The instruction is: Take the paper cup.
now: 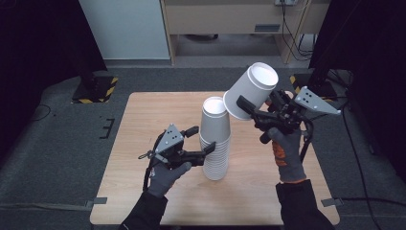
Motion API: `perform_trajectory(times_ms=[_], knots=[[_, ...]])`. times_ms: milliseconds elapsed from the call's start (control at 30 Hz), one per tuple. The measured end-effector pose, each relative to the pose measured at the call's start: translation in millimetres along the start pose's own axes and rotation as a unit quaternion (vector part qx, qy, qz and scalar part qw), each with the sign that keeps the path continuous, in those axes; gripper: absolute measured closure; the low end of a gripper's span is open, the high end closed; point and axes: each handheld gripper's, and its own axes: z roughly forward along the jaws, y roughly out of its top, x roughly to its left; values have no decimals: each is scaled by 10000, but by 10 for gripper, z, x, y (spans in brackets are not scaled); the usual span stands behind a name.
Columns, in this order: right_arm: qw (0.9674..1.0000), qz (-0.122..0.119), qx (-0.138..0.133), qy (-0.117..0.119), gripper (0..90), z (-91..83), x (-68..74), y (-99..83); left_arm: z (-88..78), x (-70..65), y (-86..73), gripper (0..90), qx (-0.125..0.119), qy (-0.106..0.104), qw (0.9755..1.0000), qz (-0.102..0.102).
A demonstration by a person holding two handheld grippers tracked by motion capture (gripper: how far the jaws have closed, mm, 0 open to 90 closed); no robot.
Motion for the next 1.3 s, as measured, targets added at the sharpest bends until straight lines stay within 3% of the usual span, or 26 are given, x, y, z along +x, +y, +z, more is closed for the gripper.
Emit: perform_trajectory(times_ms=[267, 633, 867, 1033, 1300], knots=[[9990, -28, 223, -391, 165, -264, -174, -116, -104, -32, -41, 215, -75, 75, 9999, 84], [9946, 102, 706, -755, 164, -508, -332, -420, -240, -51, -269, 218, 134, 51, 9998, 130], [9915, 223, 881, -930, 164, -639, -433, -594, -236, -77, -449, 247, 350, 15, 9994, 55], [9899, 275, 985, -986, 164, -715, -467, -681, -211, -91, -556, 252, 347, -39, 9994, -37], [9874, 390, 1109, -1059, 163, -806, -500, -828, -178, -126, -610, 258, 412, -117, 9991, -55]])
